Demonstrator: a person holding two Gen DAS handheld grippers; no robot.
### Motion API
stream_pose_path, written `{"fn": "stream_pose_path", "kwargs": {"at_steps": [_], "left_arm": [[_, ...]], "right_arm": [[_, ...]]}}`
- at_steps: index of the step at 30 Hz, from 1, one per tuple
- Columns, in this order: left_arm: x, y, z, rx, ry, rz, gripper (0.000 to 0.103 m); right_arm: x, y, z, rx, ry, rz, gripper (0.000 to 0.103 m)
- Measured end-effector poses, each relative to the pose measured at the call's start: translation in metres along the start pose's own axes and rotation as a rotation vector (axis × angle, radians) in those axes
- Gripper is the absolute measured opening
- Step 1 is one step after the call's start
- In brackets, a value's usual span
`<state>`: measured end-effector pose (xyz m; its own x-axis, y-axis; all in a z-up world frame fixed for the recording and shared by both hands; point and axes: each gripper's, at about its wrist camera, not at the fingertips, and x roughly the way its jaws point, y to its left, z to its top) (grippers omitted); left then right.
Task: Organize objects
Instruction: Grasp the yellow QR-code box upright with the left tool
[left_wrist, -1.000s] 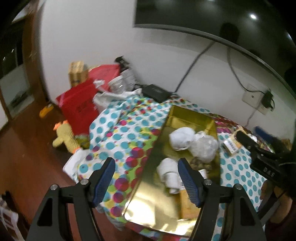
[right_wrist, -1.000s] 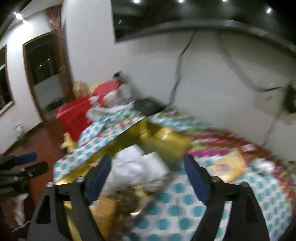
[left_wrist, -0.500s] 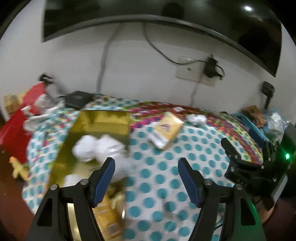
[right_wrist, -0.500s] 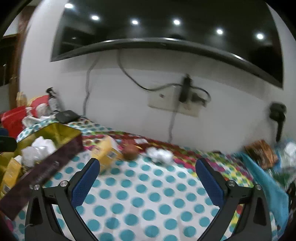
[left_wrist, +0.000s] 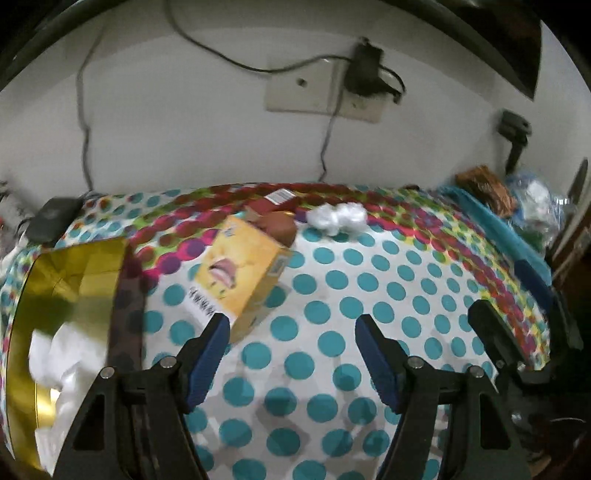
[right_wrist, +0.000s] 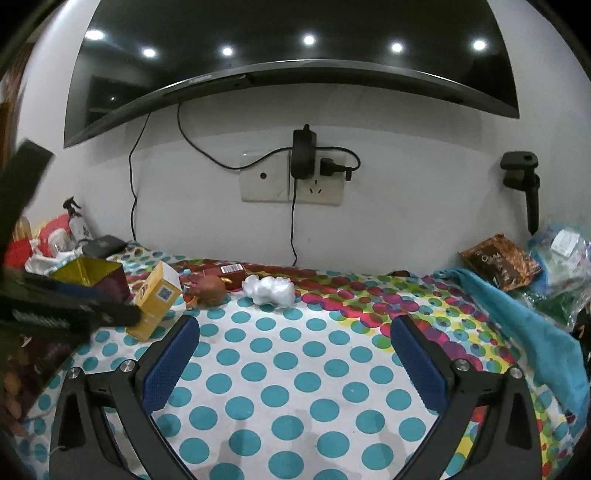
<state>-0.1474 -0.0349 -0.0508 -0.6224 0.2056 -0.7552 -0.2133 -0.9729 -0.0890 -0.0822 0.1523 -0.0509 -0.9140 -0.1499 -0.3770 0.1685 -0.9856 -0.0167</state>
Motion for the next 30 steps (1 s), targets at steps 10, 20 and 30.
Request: {"fn": "stream_pose_path", "kwargs": {"at_steps": [10,20,30], "left_arm": [[0.045,0.022,0.026,0.028,0.093,0.076,0.072],[0.061,0.019,0.026,0.068,0.103,0.195,0.072],[0.039,0.022,0.034,0.050,0.019,0.213,0.037]], "right_arm": [[0.007,0.007,0.001,-0.032,0.039,0.048,0.103],[0.009,0.010,-0.001,-0.037,0.057,0.063,0.103],[0.015,0.008,0.001,-0.032,0.083,0.065,0.103]]}}
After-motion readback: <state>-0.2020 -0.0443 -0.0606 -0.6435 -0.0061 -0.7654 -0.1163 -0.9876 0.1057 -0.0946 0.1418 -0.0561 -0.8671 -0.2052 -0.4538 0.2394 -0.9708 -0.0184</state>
